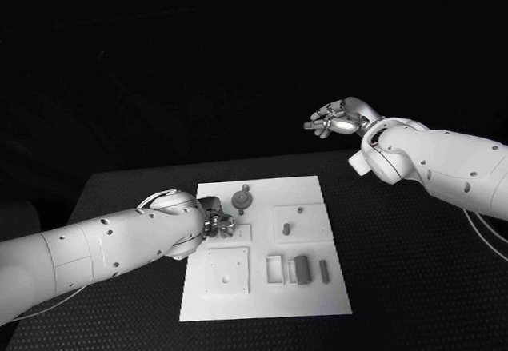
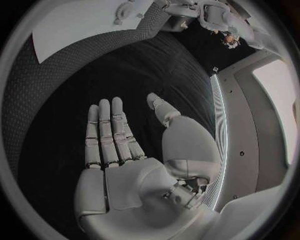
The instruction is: Assemble the parts on the task board
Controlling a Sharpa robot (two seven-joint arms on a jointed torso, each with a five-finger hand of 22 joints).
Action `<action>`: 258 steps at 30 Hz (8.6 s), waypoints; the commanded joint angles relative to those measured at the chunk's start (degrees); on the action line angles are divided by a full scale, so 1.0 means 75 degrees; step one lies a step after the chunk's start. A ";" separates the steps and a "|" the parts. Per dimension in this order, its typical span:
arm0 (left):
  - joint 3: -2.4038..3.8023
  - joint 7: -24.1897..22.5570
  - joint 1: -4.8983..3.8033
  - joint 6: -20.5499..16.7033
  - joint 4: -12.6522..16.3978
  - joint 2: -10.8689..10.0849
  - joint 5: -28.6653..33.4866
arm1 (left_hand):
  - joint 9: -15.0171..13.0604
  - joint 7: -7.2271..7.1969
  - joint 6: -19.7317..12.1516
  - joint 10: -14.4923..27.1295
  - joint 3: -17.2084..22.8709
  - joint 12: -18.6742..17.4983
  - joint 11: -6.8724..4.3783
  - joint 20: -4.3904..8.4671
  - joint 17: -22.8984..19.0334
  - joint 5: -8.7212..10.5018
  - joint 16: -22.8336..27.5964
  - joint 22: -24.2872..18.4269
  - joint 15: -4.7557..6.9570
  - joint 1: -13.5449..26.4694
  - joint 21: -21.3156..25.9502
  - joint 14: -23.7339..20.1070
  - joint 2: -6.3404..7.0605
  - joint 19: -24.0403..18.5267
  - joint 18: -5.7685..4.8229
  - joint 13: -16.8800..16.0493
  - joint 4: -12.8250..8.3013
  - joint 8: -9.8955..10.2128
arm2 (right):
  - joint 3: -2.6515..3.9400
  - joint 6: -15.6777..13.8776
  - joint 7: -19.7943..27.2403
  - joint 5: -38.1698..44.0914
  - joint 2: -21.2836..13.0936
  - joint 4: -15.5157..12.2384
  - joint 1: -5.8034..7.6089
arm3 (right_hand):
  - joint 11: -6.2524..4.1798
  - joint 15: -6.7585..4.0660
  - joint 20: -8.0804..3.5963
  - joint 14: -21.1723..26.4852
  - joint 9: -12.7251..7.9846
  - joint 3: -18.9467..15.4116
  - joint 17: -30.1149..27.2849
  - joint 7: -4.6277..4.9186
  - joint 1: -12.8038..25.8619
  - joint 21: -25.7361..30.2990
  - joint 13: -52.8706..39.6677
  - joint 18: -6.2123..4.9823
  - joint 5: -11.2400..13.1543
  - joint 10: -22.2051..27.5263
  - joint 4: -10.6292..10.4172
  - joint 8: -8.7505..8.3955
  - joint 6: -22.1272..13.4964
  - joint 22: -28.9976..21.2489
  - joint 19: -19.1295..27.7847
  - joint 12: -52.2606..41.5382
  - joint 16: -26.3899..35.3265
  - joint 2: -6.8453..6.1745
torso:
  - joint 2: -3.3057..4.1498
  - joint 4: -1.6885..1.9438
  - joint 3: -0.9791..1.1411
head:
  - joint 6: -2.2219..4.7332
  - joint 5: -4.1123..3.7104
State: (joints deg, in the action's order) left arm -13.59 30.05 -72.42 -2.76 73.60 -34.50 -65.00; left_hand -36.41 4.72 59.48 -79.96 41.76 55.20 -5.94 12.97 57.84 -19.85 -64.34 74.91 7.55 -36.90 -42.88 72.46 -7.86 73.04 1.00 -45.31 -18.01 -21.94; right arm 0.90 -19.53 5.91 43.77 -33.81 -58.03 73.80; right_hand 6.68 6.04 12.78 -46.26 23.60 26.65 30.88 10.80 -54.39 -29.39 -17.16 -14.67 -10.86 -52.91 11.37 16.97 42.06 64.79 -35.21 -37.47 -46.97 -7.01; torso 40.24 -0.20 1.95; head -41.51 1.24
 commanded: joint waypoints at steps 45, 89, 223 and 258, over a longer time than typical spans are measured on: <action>-0.0010 -0.0002 0.0069 -0.0046 -0.0103 0.0082 0.0025 | -0.0028 -0.0613 0.1141 0.0053 0.0279 0.0064 -0.0047 -0.0009 -0.0148 0.0426 -0.0105 0.0146 0.0042 0.0036 -0.0059 -0.0079 -0.0108 0.0037 0.0424 0.0048 0.0188 -0.0021 | 0.0004 0.0100 0.0082 -0.0034 -0.0017 -0.0021 -0.0003 | 0.0280 0.0044 0.0003 0.0020 -0.0022 -0.0051 0.0032 0.0244 0.0013 0.0042 0.0037 0.0103 -0.0003 0.0815 -0.0035 0.0055 0.0134 0.0024 0.0078 0.0026 0.0065 0.0089 | -0.0001 0.0001 -0.0003 | -0.0023 0.0005; -0.0016 0.0066 0.0299 0.0469 0.0208 -0.0048 -0.0207 | 0.0037 -0.0521 0.0933 0.0086 0.0301 0.0137 0.0039 0.0011 -0.0255 0.1033 -0.0207 0.0147 0.0075 -0.0055 -0.0069 -0.0133 -0.0001 0.0034 0.0434 0.0055 0.0198 0.0179 | 0.0004 0.0143 0.0085 -0.0085 -0.0082 -0.0032 -0.0025 | 0.0283 0.0047 0.0012 0.0023 -0.0043 -0.0071 0.0065 0.0246 0.0046 0.0063 0.0071 0.0098 -0.0002 0.0817 -0.0068 0.0055 0.0129 0.0042 0.0081 0.0022 0.0088 0.0081 | 0.0001 0.0000 0.0003 | -0.0075 -0.0026; -0.0014 0.0002 0.0315 -0.0063 0.0024 -0.0002 -0.0018 | 0.0034 -0.0474 0.0910 0.0104 -0.0804 0.0233 0.0086 0.0084 -0.0528 0.0989 -0.0399 0.0124 0.0193 -0.0164 -0.0014 -0.0180 0.1064 0.0123 0.0432 0.0138 0.0229 0.0408 | 0.0004 0.0146 0.0071 -0.0245 -0.0107 -0.0063 -0.0070 | 0.0288 0.0054 0.0027 0.0032 -0.0099 -0.0096 0.0141 0.0264 0.0116 0.0117 0.0146 0.0079 -0.0003 0.0830 -0.0178 0.0040 0.0084 0.0087 0.0090 0.0005 0.0146 0.0057 | 0.0002 -0.0002 0.0002 | -0.0115 -0.0056; 0.0008 -0.0239 0.0312 -0.0295 0.0023 -0.0098 0.0359 | -0.0008 -0.0432 0.0852 0.0159 -0.0968 0.0260 0.0129 0.0094 -0.0642 -0.0107 -0.0489 0.0146 0.0193 -0.1494 0.0015 -0.0274 0.0588 0.0048 0.0389 0.0185 0.0179 0.0498 | 0.0004 0.0169 0.0069 -0.0267 -0.0109 -0.0040 -0.0091 | 0.0289 0.0055 0.0032 0.0034 -0.0113 -0.0099 0.0165 0.0266 0.0150 0.0136 0.0167 0.0071 -0.0004 0.0835 -0.0239 0.0043 0.0079 0.0103 0.0092 -0.0004 0.0165 0.0069 | 0.0002 0.0001 -0.0001 | -0.0069 -0.0060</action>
State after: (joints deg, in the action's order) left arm -13.35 28.68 -70.39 -5.44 73.76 -35.19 -63.94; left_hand -36.50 1.52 66.10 -78.81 34.54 56.97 -4.99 13.50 53.08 -20.78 -67.66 74.94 9.00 -43.66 -43.08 70.61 1.58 73.69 1.75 -43.99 -16.36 -18.29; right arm 0.90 -19.03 5.92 41.79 -34.66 -58.31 73.14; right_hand 6.68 6.24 12.99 -46.06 22.83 25.87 32.03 10.79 -53.93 -28.73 -15.97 -14.67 -10.86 -52.91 9.95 17.17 42.06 65.51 -35.01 -37.47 -46.09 -6.55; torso 40.25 -0.21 1.95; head -42.11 0.79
